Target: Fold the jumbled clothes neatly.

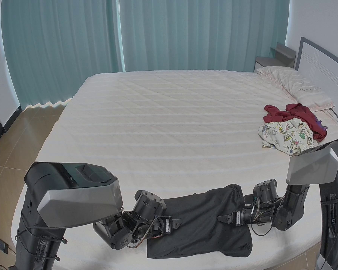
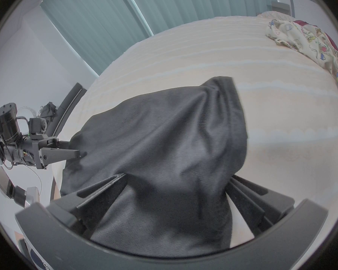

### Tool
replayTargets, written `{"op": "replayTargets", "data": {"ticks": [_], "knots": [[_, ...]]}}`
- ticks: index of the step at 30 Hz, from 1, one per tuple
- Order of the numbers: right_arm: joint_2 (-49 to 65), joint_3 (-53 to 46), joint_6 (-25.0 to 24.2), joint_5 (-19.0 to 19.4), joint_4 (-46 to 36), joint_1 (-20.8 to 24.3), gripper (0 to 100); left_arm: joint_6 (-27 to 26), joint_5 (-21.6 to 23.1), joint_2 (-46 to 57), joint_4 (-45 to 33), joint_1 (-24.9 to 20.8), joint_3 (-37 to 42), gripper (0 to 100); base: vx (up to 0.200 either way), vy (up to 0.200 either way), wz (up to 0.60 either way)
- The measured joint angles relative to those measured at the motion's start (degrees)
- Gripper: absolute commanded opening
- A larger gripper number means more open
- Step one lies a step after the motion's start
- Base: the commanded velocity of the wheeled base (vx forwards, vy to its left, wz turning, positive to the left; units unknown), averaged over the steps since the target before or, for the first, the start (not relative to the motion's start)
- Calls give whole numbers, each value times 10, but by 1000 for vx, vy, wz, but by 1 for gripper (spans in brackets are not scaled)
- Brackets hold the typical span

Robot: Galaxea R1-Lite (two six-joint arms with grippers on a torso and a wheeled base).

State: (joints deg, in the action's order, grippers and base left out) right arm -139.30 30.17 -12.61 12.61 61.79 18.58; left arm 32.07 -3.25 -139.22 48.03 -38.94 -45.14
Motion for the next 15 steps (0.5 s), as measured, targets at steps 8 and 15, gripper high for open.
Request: {"op": "replayTargets", "data": {"ticks": [8, 15], "knots": [[-16, -7, -27, 12, 44, 17, 100, 4, -2, -2, -2, -3, -5, 100, 0, 0, 0], [-28, -21, -43, 16, 81, 28, 0, 20, -11, -3, 0, -6, -6, 0, 0, 0, 0]]}}
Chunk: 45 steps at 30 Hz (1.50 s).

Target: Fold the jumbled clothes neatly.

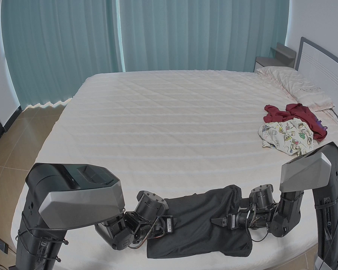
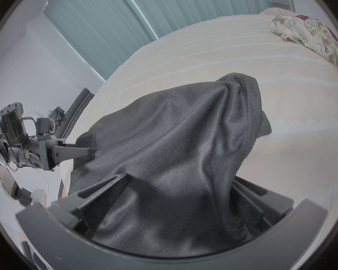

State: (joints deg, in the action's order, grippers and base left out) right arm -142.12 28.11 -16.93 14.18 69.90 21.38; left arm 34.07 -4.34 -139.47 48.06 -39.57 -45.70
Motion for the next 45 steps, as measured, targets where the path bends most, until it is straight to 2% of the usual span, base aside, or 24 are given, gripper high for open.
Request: {"op": "replayTargets", "data": {"ticks": [7, 11, 14, 20, 29, 38, 39, 45], "knots": [[-4, -8, -4, 3, 2, 2, 0, 1, -2, 0, 1, -1, 0, 0, 0, 0, 0], [-1, -13, -29, 14, 3, 0, 0, 9, -5, 0, 1, -2, 0, 0, 0, 0, 0], [6, -21, -41, 29, 6, 0, 0, 21, -23, 0, 3, -6, 1, 0, 0, 0, 0], [15, -32, -44, 33, 9, -1, 0, 31, -42, 1, 5, -9, 5, 0, 0, 0, 0], [20, -46, -60, 36, 44, -2, 0, 44, -44, 5, 5, -19, 10, 0, 0, -200, 0], [18, -45, -60, 34, 46, -2, 0, 46, -57, 5, 4, -20, 10, 0, 0, 0, 0], [17, -45, -58, 33, 46, -2, 100, 46, -60, 5, 5, -20, 10, 0, 0, 0, 0], [13, -43, -53, 31, 53, -2, 100, 46, -64, 4, 3, -17, 14, 0, 0, 0, 0]]}}
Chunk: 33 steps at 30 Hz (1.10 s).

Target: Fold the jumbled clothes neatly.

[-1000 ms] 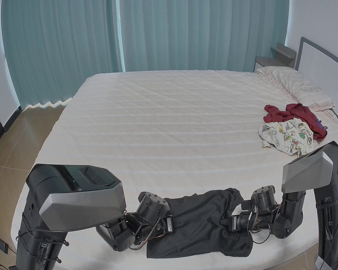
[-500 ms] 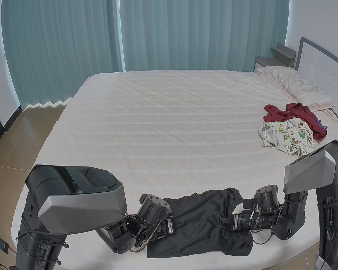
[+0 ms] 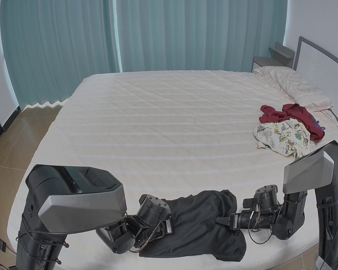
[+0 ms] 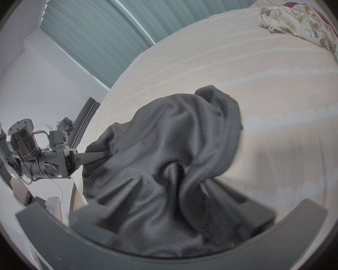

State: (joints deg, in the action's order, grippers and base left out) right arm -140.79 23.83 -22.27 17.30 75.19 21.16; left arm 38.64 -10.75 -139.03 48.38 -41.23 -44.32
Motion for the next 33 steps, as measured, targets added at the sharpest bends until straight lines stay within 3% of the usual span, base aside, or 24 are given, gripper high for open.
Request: {"op": "replayTargets", "data": {"ticks": [10, 16, 32, 33], "knots": [[-8, 0, 5, -11, 10, 3, 100, 0, 0, 0, -1, 1, 4, 0, 0, 0, 0], [-22, 5, 38, -67, 8, 15, 100, 0, 0, 0, 0, 1, 5, 0, 0, 0, 0], [-35, 52, 7, -65, -5, 79, 100, 0, -1, 0, -1, -1, 12, 0, 0, 0, 0], [-35, 52, 7, -65, -6, 80, 0, 0, -2, 0, -1, -1, 12, 0, 0, 0, 0]]}}
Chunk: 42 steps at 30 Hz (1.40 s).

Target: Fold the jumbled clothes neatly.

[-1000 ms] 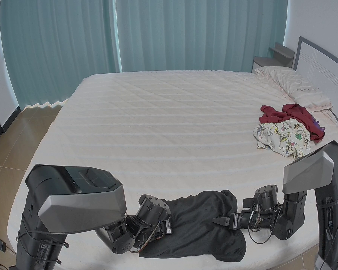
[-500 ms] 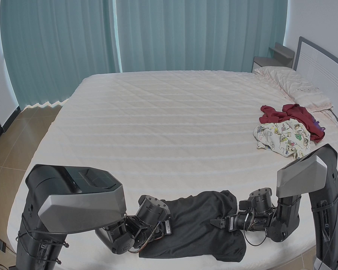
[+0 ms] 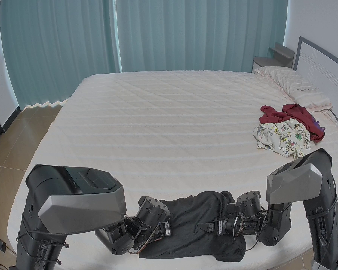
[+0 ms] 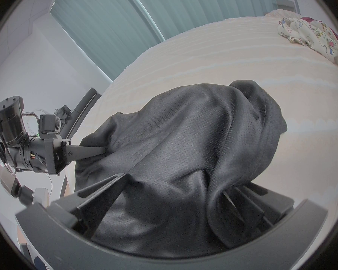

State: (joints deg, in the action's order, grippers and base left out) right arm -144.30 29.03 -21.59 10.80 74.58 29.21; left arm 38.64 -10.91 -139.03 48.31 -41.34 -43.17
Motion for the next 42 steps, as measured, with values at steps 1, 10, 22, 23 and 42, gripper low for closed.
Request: {"op": "replayTargets", "data": {"ticks": [1, 10, 22, 23, 42], "knots": [[0, 0, 0, 0, 0, 1, 0, 0, 0, 0, 0, 0, 0, 0, 0, 0, 0], [0, -1, -4, 1, 4, 4, 0, 0, 0, -1, 1, -1, 0, 0, 0, 0, 0], [-1, -2, -5, 0, 8, 4, 0, 0, 0, -1, 1, -1, -1, 0, 0, 0, 0], [-2, -2, -5, 0, 8, 4, 0, 0, 0, -1, 1, -1, -1, 0, 0, 0, 0], [-2, 1, -10, -3, 10, 4, 0, 0, 0, -1, 1, -1, 0, 0, 0, 0, 0]]}}
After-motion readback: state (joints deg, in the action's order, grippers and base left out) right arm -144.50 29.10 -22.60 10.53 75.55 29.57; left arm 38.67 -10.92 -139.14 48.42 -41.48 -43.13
